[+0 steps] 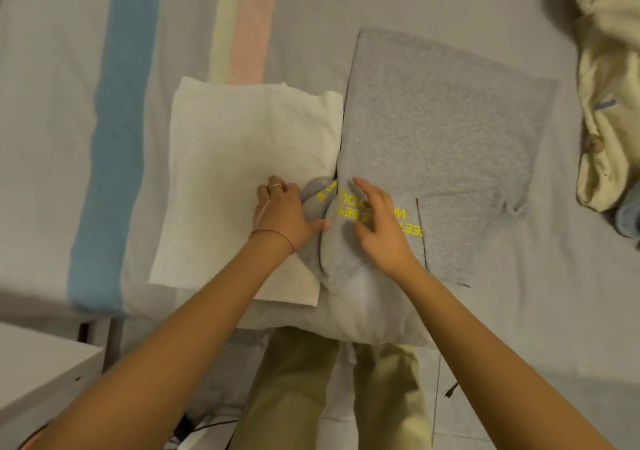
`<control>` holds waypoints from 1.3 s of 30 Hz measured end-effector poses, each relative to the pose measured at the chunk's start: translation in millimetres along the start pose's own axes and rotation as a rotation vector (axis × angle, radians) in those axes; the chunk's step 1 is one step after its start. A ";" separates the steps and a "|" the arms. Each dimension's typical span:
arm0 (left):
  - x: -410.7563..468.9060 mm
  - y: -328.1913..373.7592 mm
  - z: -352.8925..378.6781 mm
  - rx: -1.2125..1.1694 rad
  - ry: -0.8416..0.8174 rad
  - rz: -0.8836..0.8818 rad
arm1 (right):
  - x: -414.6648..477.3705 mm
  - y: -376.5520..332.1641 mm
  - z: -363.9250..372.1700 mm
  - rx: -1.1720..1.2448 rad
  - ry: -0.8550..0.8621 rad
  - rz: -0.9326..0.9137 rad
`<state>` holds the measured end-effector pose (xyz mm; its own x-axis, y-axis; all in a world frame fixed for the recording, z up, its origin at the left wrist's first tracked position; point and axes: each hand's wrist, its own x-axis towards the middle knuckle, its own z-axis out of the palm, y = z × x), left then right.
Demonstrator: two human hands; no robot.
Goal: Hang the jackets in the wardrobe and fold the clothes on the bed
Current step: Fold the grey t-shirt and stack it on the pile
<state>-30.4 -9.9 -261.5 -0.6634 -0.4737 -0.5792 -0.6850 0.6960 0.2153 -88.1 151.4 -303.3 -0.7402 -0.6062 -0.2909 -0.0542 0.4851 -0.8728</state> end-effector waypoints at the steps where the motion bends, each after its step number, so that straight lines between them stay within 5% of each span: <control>1: -5.3 0.7 3.9 -0.036 0.053 -0.012 | -1.4 2.9 -1.1 0.016 -0.020 0.024; 9: -6.5 -0.5 3.7 -0.631 0.043 -0.118 | -5.6 7.7 -6.6 0.113 -0.166 0.174; 15: -2.2 -6.8 -10.7 -0.381 -0.181 0.071 | -1.2 -3.7 4.0 0.136 -0.132 0.191; 22: -14.8 -6.0 0.3 -0.441 -0.298 0.133 | -2.7 -4.6 0.1 -0.018 -0.213 0.121; 27: -25.6 -5.4 -2.6 -0.549 -0.093 0.196 | -4.0 -4.9 1.4 -0.116 -0.253 0.039; 33: -42.2 -15.5 -23.5 -0.637 0.405 0.312 | -4.6 -9.2 7.5 -0.078 -0.290 -0.011; 39: -30.8 -44.7 -16.8 -0.503 0.516 0.249 | 11.7 -19.8 23.6 -0.310 -0.301 -0.020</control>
<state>15.6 -35.5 -240.0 -0.7883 -0.6131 -0.0518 -0.4690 0.5443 0.6955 -79.8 119.8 -298.7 -0.5112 -0.7521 -0.4161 -0.2994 0.6096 -0.7340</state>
